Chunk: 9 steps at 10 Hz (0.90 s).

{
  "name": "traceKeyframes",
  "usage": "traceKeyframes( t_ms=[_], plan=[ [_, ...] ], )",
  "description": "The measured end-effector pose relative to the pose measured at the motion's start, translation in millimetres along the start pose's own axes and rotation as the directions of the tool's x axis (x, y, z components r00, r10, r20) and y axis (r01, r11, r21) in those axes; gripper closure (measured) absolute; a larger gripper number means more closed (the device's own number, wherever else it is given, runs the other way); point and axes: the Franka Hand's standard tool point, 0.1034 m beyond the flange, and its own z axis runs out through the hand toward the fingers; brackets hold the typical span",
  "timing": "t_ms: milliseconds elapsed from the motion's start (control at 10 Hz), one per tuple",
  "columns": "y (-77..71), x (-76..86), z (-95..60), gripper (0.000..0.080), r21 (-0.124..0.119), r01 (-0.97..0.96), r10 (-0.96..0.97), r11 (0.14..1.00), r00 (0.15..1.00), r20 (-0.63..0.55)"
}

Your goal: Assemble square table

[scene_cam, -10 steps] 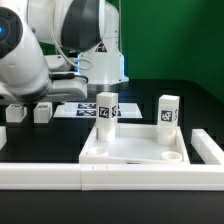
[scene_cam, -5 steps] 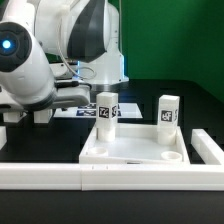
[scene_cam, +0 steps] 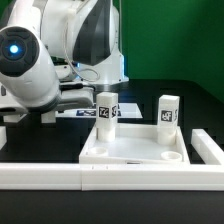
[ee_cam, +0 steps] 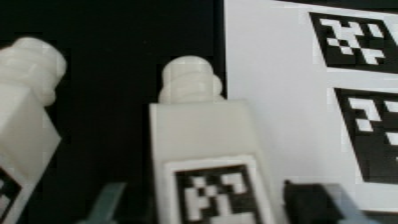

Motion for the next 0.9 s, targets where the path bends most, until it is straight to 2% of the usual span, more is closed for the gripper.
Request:
traceKeyframes(
  t_ms=[600,700,800,900],
  plan=[
    [-1.2,0.4,-0.3,0.0514,-0.003,0.002,-0.002,1.000,1.000,0.000],
    [-1.4,-1.8,-4.4,0.0514,-0.001,0.024,-0.024,1.000,1.000,0.008],
    [-0.8,-6.1,-24.5,0.0512,-0.001,0.054,-0.054,0.999,0.999,0.000],
    [0.4,-14.6,-58.0,0.0512,-0.010,0.111,-0.111,0.994,0.993,-0.042]
  ],
)
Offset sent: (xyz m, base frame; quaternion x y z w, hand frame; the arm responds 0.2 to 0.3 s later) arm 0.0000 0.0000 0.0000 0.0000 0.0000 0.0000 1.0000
